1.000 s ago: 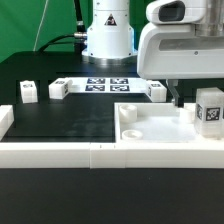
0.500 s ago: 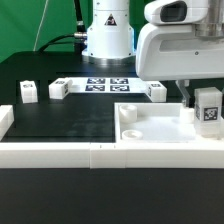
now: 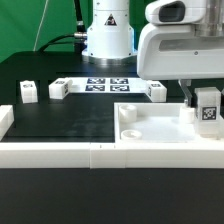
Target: Assemble one leg
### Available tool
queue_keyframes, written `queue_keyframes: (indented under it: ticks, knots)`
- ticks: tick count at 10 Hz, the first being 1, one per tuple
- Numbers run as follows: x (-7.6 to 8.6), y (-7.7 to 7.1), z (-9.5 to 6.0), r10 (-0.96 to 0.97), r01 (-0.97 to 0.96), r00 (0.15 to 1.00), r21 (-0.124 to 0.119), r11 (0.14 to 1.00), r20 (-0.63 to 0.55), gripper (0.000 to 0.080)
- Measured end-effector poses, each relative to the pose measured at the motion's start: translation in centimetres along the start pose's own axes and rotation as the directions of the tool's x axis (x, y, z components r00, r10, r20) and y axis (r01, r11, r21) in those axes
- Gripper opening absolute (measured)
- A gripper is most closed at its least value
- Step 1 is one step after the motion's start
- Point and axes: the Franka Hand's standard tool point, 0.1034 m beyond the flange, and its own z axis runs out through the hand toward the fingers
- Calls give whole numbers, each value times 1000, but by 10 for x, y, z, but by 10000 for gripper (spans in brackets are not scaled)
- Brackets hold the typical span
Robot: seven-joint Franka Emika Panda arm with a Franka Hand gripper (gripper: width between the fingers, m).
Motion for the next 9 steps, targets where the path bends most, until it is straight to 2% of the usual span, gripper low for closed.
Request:
queue_keyframes:
  ticks: [2, 6, 8, 9]
  knots:
    - [2, -2, 2, 237, -236, 971, 38, 971, -22, 292]
    - [1, -2, 2, 650, -649, 760, 62, 758, 8, 293]
    - [-1, -6, 2, 875, -875, 483, 59, 480, 43, 293]
    - [-2, -8, 3, 918, -918, 394, 56, 392, 46, 293]
